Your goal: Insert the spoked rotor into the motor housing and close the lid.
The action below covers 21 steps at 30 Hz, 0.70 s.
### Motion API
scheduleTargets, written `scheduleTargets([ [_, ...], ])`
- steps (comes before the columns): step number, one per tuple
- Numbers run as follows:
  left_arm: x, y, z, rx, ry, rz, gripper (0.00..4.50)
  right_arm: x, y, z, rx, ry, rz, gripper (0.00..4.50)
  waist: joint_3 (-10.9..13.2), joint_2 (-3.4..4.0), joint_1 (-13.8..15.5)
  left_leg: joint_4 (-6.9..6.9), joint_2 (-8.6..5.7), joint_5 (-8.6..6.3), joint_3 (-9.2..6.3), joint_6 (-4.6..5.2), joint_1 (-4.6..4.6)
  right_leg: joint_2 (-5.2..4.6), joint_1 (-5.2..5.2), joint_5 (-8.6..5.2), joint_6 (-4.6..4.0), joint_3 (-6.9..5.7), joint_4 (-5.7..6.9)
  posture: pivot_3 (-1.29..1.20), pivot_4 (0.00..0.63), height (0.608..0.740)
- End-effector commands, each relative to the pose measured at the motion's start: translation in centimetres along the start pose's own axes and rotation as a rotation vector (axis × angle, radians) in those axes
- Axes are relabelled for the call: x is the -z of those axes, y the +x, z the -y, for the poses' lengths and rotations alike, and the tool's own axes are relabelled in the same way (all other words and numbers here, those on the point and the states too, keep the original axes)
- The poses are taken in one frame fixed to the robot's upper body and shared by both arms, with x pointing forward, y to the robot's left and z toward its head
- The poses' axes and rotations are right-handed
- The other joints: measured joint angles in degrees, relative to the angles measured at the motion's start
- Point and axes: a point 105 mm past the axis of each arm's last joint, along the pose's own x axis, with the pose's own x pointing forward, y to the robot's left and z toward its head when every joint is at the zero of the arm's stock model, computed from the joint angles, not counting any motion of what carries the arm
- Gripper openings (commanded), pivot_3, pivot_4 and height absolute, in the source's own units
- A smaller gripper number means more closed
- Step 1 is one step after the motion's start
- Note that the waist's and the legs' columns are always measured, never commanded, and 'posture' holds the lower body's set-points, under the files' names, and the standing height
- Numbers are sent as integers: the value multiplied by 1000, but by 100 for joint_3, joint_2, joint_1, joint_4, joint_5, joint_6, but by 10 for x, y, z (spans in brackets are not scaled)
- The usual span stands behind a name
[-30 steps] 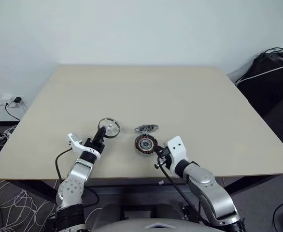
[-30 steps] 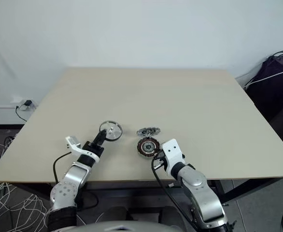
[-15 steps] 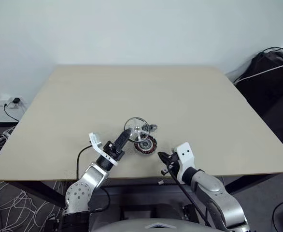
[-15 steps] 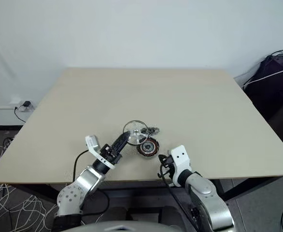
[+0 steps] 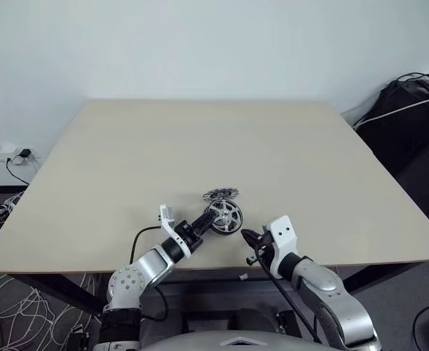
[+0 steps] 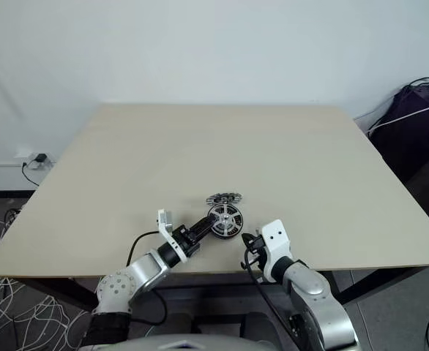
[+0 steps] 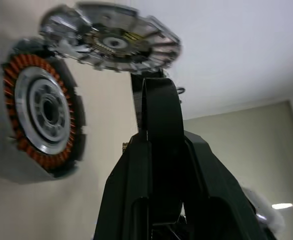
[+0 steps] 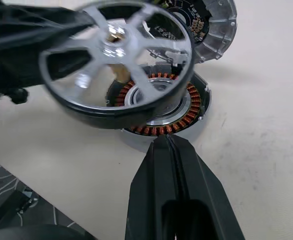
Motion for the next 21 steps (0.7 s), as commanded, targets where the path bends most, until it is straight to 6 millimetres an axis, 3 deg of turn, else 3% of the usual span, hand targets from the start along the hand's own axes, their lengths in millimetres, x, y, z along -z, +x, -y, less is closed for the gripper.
scheduleTargets([
  [1,-3,12,4,-1,29,-1,441,-12,0,-6,-15,-23,54,0,0,0,5,0,0,0,0,0,-1,0,0,0,0,0,0,0,0,740],
  [12,0,26,0,-15,23,-11,441,-24,-4,-19,-19,-31,73,0,1,0,14,0,0,-1,0,0,-5,-11,-4,0,0,-1,-1,0,0,740],
  [21,-4,33,1,0,17,17,441,-31,7,-23,-28,-31,68,0,1,-1,19,-1,0,-2,0,-1,-6,-21,-7,2,-1,-2,-1,0,0,740],
])
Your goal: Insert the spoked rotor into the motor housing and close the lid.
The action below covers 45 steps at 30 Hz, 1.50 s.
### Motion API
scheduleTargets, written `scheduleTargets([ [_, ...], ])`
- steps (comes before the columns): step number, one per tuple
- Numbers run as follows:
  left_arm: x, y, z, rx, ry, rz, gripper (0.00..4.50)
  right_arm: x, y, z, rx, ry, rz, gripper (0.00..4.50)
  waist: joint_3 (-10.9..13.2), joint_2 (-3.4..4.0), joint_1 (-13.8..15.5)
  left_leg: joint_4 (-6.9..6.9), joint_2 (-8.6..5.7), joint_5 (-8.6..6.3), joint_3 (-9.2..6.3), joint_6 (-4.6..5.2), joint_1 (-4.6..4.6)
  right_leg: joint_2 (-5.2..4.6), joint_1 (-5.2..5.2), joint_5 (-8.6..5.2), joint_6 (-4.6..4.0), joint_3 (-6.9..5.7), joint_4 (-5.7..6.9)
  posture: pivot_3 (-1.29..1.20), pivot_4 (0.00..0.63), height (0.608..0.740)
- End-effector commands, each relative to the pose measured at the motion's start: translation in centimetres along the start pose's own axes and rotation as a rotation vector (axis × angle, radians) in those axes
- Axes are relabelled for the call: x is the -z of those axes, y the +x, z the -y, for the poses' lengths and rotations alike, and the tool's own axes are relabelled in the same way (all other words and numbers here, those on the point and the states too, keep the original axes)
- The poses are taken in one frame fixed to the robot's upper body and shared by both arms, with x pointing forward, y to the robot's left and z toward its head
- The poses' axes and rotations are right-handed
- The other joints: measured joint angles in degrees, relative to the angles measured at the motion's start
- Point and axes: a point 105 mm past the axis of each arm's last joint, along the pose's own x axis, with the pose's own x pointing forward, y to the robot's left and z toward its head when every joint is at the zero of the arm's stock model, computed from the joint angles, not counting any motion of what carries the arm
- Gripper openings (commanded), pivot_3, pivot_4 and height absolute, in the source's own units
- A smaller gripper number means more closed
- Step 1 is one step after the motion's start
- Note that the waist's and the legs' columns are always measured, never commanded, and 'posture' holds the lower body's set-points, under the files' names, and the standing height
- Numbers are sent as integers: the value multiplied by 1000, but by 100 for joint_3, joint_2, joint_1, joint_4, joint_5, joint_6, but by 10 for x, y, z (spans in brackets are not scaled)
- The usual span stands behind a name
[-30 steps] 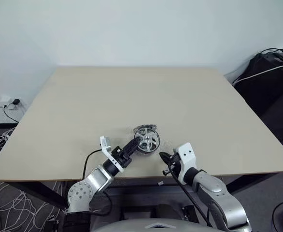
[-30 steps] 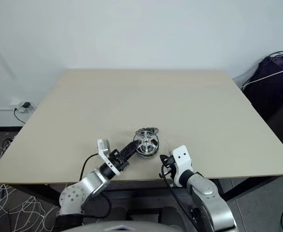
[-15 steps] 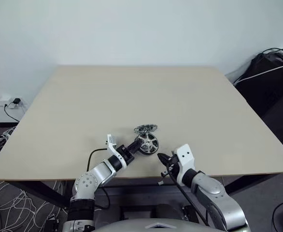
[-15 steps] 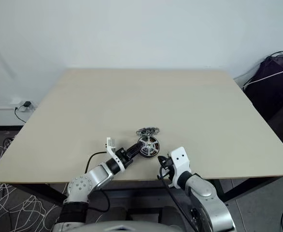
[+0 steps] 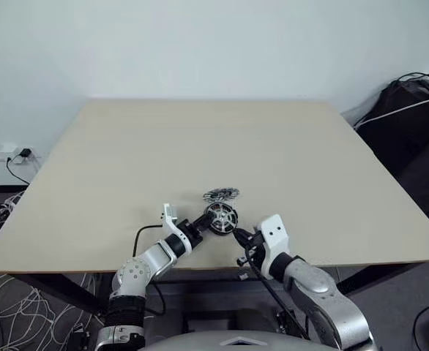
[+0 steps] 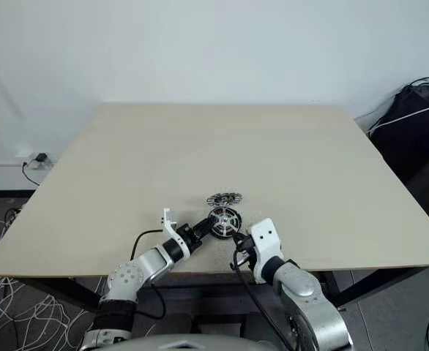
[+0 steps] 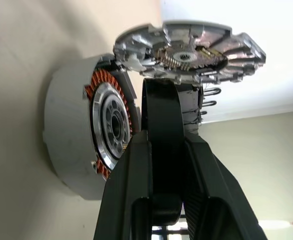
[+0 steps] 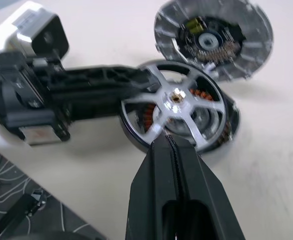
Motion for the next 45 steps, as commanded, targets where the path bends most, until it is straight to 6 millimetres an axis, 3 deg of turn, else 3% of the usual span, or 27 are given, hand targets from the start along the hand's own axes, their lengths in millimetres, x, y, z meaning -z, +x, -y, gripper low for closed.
scheduleTargets([
  [1,-1,20,29,122,-24,34,441,-14,3,0,-3,-22,40,0,0,0,2,0,0,-1,0,0,0,-1,-1,0,0,0,-1,0,0,740],
  [9,5,29,34,157,-46,6,441,-8,1,11,-2,-26,24,0,0,0,48,-6,-1,-3,0,5,-10,-3,-7,0,-1,-1,-11,0,0,740],
  [24,15,36,34,157,-58,-42,441,-12,-5,3,1,-38,24,0,-4,5,62,-23,-2,-18,-2,-1,-20,-10,-7,9,2,-3,-51,0,0,740],
  [32,16,37,31,134,-40,-51,2939,-11,-6,8,2,-38,21,0,-12,14,65,-23,-2,-27,-2,-10,-23,-11,-5,12,1,-3,-60,0,0,740],
  [37,6,30,35,148,-21,-10,4483,-13,-4,5,0,-32,25,0,-36,42,64,-21,-2,-27,-3,-11,-20,-12,0,17,2,-3,-61,0,0,740],
  [45,-9,13,36,138,12,66,4483,-12,2,2,-9,-24,25,0,-41,49,62,-22,-2,-21,-2,3,-22,-11,-2,17,2,-3,-66,0,0,740],
])
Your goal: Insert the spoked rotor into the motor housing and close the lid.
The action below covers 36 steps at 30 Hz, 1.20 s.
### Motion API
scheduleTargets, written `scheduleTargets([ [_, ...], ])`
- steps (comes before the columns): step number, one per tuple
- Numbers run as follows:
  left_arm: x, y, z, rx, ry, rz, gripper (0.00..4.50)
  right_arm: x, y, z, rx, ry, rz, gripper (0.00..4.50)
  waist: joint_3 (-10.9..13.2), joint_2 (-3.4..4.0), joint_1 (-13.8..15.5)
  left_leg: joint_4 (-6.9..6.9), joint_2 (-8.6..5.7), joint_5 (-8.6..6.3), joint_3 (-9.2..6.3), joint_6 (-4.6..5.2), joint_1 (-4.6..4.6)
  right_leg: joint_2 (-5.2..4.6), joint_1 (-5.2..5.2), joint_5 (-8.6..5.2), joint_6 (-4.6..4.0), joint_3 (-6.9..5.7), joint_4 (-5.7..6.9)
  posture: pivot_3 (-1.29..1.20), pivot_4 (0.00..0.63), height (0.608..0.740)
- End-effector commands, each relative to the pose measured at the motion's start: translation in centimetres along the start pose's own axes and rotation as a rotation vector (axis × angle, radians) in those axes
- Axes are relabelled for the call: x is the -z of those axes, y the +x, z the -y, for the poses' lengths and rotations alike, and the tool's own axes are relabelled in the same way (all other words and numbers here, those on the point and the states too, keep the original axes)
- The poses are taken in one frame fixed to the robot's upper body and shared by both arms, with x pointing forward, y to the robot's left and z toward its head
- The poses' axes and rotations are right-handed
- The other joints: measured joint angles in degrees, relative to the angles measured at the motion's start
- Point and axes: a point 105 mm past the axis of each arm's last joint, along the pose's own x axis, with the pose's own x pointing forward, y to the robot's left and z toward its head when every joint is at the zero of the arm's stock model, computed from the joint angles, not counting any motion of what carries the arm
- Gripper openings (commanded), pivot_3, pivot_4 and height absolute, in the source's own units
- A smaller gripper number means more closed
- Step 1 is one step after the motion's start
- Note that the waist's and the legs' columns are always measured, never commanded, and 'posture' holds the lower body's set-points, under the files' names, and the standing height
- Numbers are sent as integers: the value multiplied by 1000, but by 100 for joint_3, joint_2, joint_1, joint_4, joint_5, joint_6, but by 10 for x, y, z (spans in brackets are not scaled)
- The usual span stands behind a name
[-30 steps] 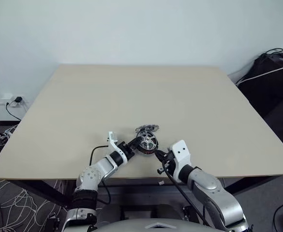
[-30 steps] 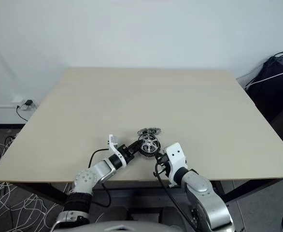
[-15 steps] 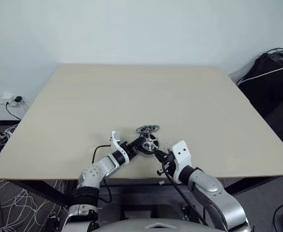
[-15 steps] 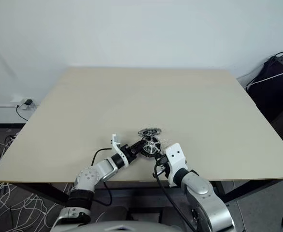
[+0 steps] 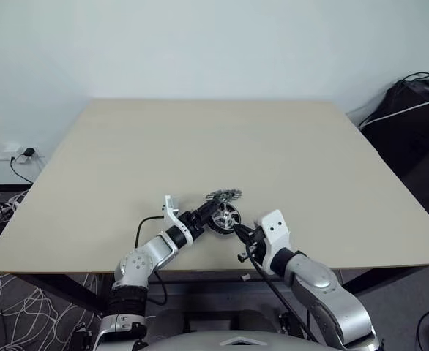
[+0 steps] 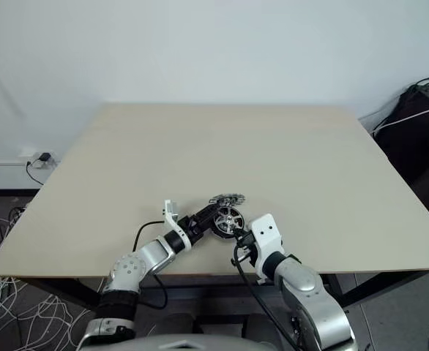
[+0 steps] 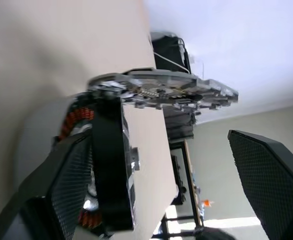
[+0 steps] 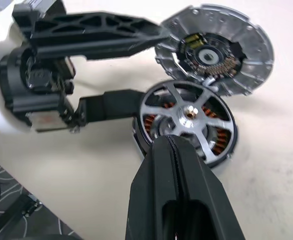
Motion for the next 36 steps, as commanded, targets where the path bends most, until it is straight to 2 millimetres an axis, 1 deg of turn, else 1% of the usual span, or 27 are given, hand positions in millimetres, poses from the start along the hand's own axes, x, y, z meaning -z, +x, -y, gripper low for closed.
scheduleTargets([
  [1,-1,7,25,91,-20,60,4483,-8,3,-2,-10,-4,32,0,0,0,3,0,0,-2,0,-1,0,-1,0,0,0,0,0,0,0,740],
  [5,-8,-1,29,106,9,96,4483,-10,2,-3,-14,-5,35,0,0,0,5,0,0,-8,0,-11,-1,-2,0,0,0,0,-1,0,0,740],
  [8,-13,-8,30,107,50,128,4483,-9,2,2,-7,-8,36,0,0,1,3,0,0,-8,0,-11,0,-2,0,0,0,0,0,0,0,740],
  [10,-15,-13,30,93,144,142,4483,-9,1,10,15,-6,48,0,0,0,3,0,-1,-8,0,-11,0,-2,0,0,0,0,-1,0,0,740],
  [14,-14,-22,25,30,462,147,4483,-7,6,25,57,-1,79,0,-2,4,-2,-1,-5,-8,1,-11,0,-2,2,0,-1,1,-3,0,0,740],
  [16,-15,-26,21,2,555,168,4483,-4,10,28,67,-5,80,0,-4,11,-6,-2,-5,-9,2,-13,1,-2,1,1,-3,1,-3,0,0,740],
  [19,-14,-34,11,-61,745,168,4483,5,21,29,76,-11,72,0,-6,14,-9,-6,-3,-9,2,-14,1,-2,-1,0,-5,2,-3,0,0,740],
  [20,-13,-35,9,-68,782,164,4483,7,24,30,81,-16,70,0,-5,16,-13,-8,-3,-9,2,-14,1,-3,-2,-1,-6,2,-3,0,0,740],
  [23,-11,-40,5,-98,866,164,3905,8,36,35,104,-30,67,0,-1,24,-12,-9,-3,-9,3,-15,1,-6,-4,0,-7,3,-3,0,0,740],
  [25,-12,-41,3,-120,923,167,3233,8,41,37,109,-30,69,0,-1,24,-6,-9,-3,-10,3,-14,-1,-8,-5,3,-12,3,-3,0,0,740],
  [26,-11,-41,2,-121,1004,174,2895,8,48,35,112,-33,61,0,-1,26,-7,-9,-3,-10,3,-14,-1,-9,-5,3,-12,3,-3,0,0,740],
  [28,-6,-40,4,-95,1099,178,2234,5,58,30,98,-44,56,0,-3,31,-11,-10,-4,-10,3,-15,-1,-9,-6,3,-13,3,-3,0,0,740],
  [31,-2,-40,2,-81,1169,174,1209,-6,65,23,79,-49,80,0,-6,36,-13,-16,-4,-10,4,-15,-2,-9,-12,4,-21,3,-2,0,0,740],
  [32,-1,-39,1,-75,1186,168,947,-8,67,22,72,-50,85,0,-6,37,-10,-17,-4,-10,4,-15,-5,-9,-15,4,-23,3,-2,0,0,740],
  [34,1,-38,1,-67,1203,172,257,-13,69,19,58,-59,92,0,-10,42,-11,-19,-4,-10,4,-14,-11,-9,-24,5,-24,3,-2,0,0,740],
  [35,2,-38,2,-60,1217,175,36,-15,70,15,43,-61,98,0,-10,42,-12,-18,-4,-10,4,-14,-14,-10,-26,5,-25,3,-1,0,0,740],
  [36,4,-37,3,-53,1233,177,36,-18,72,12,30,-64,103,0,-10,42,-12,-19,-4,-10,4,-14,-16,-10,-29,7,-27,3,-1,0,0,740],
])
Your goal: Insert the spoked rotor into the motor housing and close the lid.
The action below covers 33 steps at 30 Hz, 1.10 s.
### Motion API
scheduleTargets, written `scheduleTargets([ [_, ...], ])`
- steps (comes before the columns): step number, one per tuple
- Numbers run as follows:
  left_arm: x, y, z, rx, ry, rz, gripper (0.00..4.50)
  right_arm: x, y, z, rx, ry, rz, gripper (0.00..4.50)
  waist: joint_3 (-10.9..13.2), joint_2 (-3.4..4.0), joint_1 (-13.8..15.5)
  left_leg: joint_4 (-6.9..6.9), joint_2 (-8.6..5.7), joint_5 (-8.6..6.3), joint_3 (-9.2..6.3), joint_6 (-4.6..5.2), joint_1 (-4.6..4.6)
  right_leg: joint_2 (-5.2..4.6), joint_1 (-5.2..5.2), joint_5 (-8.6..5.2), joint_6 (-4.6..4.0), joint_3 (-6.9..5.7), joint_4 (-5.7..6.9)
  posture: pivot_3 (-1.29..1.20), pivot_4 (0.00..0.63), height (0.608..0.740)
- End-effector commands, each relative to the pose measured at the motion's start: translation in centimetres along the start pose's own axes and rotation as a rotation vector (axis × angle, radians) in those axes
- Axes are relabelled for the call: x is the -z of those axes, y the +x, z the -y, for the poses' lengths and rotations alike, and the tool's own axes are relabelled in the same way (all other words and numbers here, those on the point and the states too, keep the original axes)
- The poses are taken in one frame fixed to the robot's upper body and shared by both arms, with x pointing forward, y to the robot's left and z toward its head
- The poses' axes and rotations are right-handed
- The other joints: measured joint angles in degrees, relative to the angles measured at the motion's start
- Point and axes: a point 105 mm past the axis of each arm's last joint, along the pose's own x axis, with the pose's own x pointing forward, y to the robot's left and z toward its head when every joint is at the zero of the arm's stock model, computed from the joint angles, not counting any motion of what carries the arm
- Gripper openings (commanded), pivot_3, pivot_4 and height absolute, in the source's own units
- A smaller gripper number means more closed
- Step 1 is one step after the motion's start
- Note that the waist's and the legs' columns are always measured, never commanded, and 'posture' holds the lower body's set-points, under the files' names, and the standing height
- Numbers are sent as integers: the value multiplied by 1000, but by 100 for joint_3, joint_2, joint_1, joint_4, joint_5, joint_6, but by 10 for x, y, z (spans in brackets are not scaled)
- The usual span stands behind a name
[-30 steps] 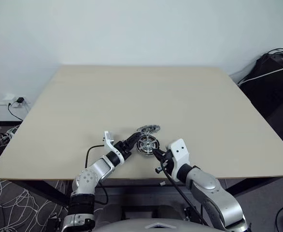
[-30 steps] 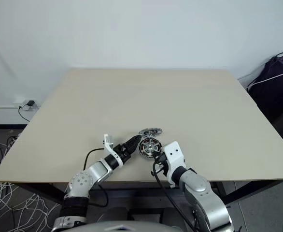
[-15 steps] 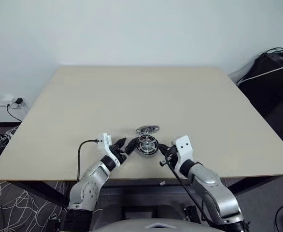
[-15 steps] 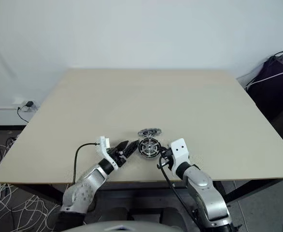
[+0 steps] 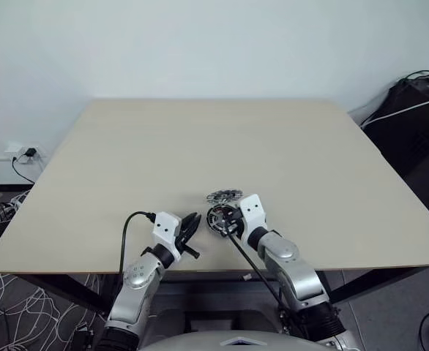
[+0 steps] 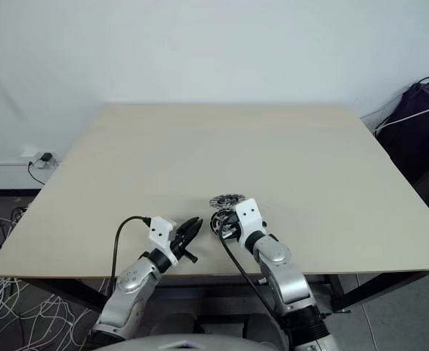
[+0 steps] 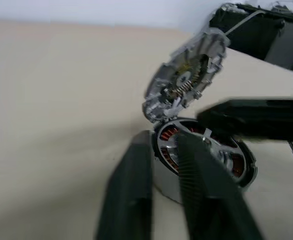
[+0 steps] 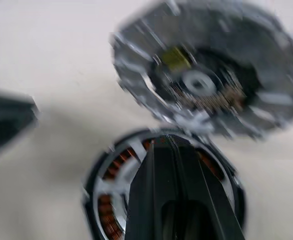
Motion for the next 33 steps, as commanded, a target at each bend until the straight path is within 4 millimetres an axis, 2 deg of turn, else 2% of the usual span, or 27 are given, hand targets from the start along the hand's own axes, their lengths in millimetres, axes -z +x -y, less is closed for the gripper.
scheduleTargets([
  [1,-12,5,5,31,70,62,36,-19,4,-7,-35,-28,54,0,-1,1,-1,0,0,0,0,0,-1,0,-1,1,-2,0,0,0,0,740],
  [6,-13,8,6,38,79,79,36,-15,9,-6,-29,-34,24,0,-2,3,-4,1,0,1,0,0,-1,0,-2,2,-2,0,4,0,0,740],
  [11,-8,8,9,68,70,69,36,14,8,-1,-18,-68,-130,0,-16,9,-8,4,-1,3,0,5,-1,1,0,4,-3,-1,4,0,0,740],
  [14,-5,8,11,78,56,58,36,17,6,1,-2,-64,-166,0,-41,22,-13,3,-2,10,1,18,0,1,0,3,-3,-1,4,0,0,740],
  [17,-3,8,11,76,57,52,36,11,5,0,-9,-62,-143,0,-51,28,-6,4,-2,9,1,16,5,0,7,4,-3,-2,5,0,0,740],
  [21,-4,8,9,50,79,52,36,-16,-2,-6,-63,-90,-49,0,-51,28,-6,8,-2,7,0,16,7,-1,11,4,-2,-1,5,0,0,740],
  [25,-7,7,4,10,69,56,36,-35,-16,-12,-179,-266,-38,0,-51,27,-2,9,-3,8,0,24,6,-1,9,4,-1,-2,3,0,0,740],
  [29,-7,4,4,-16,47,65,36,-36,-26,-7,-268,-435,-127,0,-50,26,3,10,-2,12,0,32,6,0,10,4,-2,-4,3,0,0,740],
  [32,-7,4,4,-40,33,67,0,-39,-30,-5,-334,-518,-167,576,-49,24,16,13,-2,13,0,33,6,-1,11,4,-2,-5,3,0,0,740],
  [33,-6,4,5,-37,31,65,0,-40,-30,-4,-348,-541,-179,915,-49,23,19,13,-2,13,0,33,6,-1,11,4,-2,-5,3,0,0,740],
])
